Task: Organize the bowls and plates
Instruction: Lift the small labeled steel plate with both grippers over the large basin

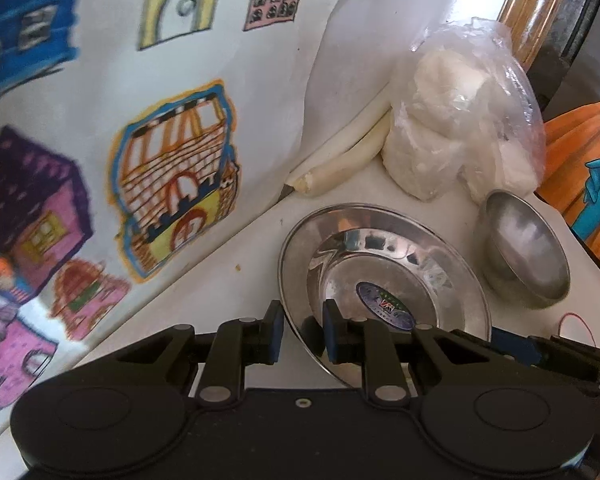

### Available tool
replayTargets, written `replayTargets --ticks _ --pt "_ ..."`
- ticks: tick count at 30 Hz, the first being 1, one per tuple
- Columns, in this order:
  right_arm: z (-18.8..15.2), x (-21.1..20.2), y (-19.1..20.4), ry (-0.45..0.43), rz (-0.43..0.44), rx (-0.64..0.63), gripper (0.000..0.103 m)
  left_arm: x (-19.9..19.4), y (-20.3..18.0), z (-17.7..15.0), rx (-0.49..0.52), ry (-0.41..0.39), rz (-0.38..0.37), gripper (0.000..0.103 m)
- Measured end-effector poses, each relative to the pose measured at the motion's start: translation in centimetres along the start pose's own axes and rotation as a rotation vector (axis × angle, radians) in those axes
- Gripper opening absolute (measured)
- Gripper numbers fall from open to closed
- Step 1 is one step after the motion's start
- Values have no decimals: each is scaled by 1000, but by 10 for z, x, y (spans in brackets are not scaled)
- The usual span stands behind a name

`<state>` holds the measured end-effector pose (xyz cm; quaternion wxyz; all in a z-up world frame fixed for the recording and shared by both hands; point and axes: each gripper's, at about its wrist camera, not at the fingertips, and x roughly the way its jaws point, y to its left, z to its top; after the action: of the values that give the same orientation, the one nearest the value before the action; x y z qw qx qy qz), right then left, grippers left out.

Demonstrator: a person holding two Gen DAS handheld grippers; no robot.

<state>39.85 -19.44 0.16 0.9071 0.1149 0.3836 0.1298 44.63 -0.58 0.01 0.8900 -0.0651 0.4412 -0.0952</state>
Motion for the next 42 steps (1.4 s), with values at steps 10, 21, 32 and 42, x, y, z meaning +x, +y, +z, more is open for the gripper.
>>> replayTargets --ticks 10,21,32,42 --pt "-17 -29 14 -31 39 -27 37 -53 16 -27 7 -37 3 23" --pt "-36 -74 47 -85 88 -71 37 -117 22 -54 5 -105 20 23" --pt "-73 -107 92 -105 161 -96 37 -176 37 -96 -10 -158 67 23" --pt "-108 -124 120 -87 209 -133 37 -205 60 -138 -44 -168 82 23"
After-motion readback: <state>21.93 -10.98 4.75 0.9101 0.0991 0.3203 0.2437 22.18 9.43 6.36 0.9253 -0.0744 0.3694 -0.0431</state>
